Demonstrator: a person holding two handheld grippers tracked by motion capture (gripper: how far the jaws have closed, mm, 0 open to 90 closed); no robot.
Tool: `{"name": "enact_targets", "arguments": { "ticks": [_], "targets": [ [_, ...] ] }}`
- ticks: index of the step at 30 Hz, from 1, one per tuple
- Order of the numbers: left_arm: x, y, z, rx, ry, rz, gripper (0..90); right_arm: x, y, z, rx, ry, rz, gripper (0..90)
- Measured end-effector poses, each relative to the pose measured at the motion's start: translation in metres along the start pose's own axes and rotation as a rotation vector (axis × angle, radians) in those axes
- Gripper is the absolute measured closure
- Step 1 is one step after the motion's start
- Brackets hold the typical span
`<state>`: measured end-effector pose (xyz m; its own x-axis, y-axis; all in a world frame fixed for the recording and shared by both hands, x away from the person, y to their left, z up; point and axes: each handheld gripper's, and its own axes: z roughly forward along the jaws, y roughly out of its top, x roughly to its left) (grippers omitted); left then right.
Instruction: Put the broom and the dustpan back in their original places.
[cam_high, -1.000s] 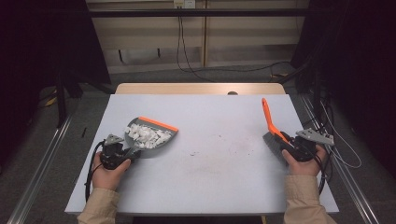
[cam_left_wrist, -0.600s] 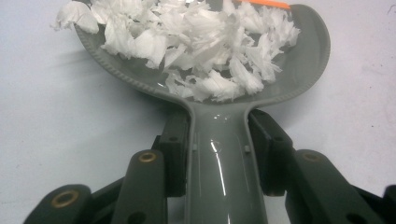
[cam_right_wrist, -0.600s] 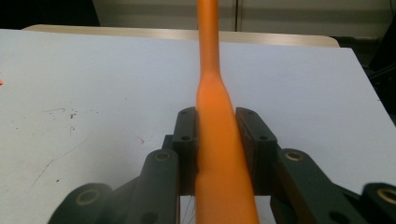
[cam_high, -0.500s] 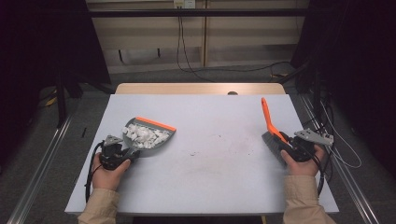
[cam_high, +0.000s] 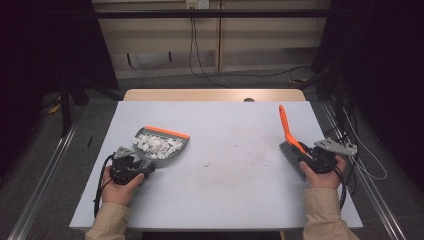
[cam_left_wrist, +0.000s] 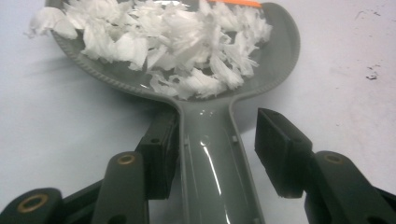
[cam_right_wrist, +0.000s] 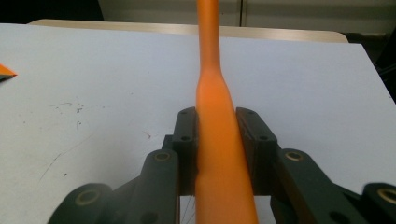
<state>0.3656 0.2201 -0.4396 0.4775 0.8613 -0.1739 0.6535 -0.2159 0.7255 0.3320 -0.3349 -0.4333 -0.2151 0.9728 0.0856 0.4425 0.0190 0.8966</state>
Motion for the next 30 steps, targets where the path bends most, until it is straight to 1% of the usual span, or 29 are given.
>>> {"name": "enact_targets", "arguments": {
  "ticks": [1,5,7,9,13,16,18,20,22,25,28,30],
  "targets": [
    [-0.001,0.0,0.0,0.001,-0.004,-0.003,49.7,0.0,0.0,0.0,0.001,0.0,-0.001,71.2],
    [-0.005,0.0,0.001,0.0,-0.015,0.006,49.7,0.001,0.0,0.0,0.003,0.002,0.002,71.2],
    [-0.005,0.0,0.001,0.003,-0.02,0.01,49.7,0.001,0.001,-0.001,-0.001,0.003,-0.008,71.3],
    [-0.006,0.0,0.001,0.001,-0.025,0.005,49.9,0.0,0.002,-0.001,-0.004,-0.012,-0.009,71.4],
    [-0.006,0.0,0.001,-0.002,-0.028,0.003,50.4,-0.003,0.003,-0.003,-0.018,-0.017,-0.014,71.4],
    [-0.005,0.0,0.001,-0.004,-0.027,0.003,51.2,-0.006,0.004,-0.005,-0.023,-0.043,-0.006,71.5],
    [-0.005,0.0,0.001,-0.007,-0.029,0.003,51.5,-0.009,0.004,-0.006,-0.033,-0.049,-0.002,71.5],
    [-0.005,0.0,0.001,-0.007,-0.03,0.003,51.5,-0.009,0.004,-0.006,-0.028,-0.064,-0.02,71.4],
    [-0.005,0.0,0.001,-0.008,-0.031,0.0,51.4,-0.007,0.003,-0.004,-0.01,-0.054,-0.023,71.3],
    [-0.006,0.0,0.001,-0.008,-0.034,0.004,51.2,-0.001,0.002,0.001,0.002,-0.023,-0.023,71.0],
    [-0.006,0.0,0.0,-0.009,-0.037,0.005,50.9,0.007,0.003,0.004,0.016,-0.001,-0.047,69.7],
    [-0.006,0.0,0.0,-0.013,-0.044,0.004,50.8,0.011,0.004,0.005,0.023,0.021,-0.035,68.7]
  ]
}}
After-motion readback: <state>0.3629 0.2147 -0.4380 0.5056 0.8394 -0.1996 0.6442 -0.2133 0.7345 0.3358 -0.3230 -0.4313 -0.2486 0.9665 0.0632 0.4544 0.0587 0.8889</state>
